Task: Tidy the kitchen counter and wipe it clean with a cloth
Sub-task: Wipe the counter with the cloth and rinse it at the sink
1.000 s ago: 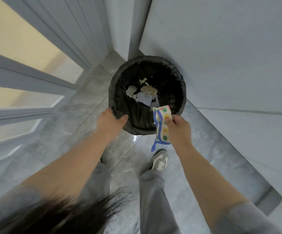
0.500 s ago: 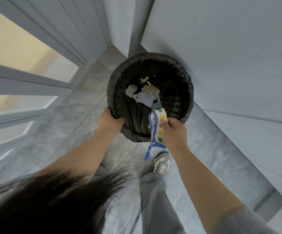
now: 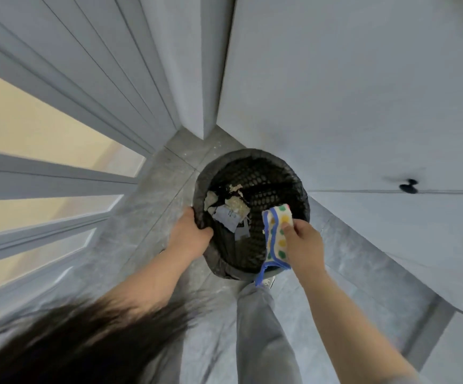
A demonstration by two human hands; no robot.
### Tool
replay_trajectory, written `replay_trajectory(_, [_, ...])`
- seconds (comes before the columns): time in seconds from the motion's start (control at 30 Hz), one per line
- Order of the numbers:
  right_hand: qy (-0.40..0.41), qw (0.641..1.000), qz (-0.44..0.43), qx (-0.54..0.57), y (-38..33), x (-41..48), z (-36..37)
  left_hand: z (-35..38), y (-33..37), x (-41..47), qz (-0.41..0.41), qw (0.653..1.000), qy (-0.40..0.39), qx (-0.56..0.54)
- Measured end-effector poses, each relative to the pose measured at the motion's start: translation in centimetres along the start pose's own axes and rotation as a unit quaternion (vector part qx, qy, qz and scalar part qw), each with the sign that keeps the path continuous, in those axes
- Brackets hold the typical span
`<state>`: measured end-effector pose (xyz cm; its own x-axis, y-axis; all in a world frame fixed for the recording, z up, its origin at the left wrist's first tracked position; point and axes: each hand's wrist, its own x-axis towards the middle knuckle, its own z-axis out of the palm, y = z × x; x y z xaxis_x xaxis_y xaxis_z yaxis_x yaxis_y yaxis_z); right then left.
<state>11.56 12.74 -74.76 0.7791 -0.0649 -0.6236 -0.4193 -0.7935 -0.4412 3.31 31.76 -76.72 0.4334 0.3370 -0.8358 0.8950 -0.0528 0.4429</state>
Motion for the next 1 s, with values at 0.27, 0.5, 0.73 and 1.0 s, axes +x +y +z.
replay_trajectory(0.27, [0.134,0.985,0.016,0.105,1.9,-14.4,-11.2,-1.2,7.0,-14.3,0.11,0.985,-0.013,0.131])
replay_trajectory(0.5, [0.272,0.936,0.076,0.209,8.5,-24.5,-19.1,3.8,10.9,-25.5,0.198,0.95,-0.05,0.236])
replay_trajectory(0.73, [0.365,0.868,0.154,0.298,19.6,-31.6,-28.3,17.2,13.6,-36.3,0.267,0.899,-0.118,0.326])
replay_trajectory(1.0, [0.458,0.797,0.219,0.327,32.7,-40.2,-38.8,33.5,15.1,-47.0,0.334,0.842,-0.185,0.38])
